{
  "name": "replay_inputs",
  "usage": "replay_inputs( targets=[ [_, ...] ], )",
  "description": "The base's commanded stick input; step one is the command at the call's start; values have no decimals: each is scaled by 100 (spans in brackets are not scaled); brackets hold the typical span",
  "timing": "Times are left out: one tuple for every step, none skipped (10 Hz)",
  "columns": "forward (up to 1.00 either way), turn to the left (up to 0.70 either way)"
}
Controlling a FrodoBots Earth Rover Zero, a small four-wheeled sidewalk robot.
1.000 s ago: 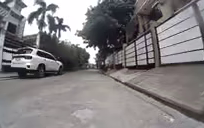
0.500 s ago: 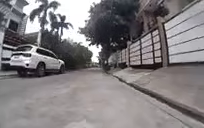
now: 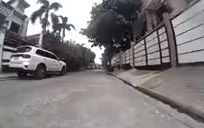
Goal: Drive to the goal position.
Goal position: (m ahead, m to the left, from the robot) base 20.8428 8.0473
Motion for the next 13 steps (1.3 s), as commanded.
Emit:
replay_inputs(
  targets=[
    [70,0],
    [70,0],
    [70,0],
    [70,0],
    [70,0],
    [70,0],
    [70,0],
    [70,0],
    [70,0],
    [70,0],
    [70,0],
    [70,-16],
    [70,-29]
  ],
)
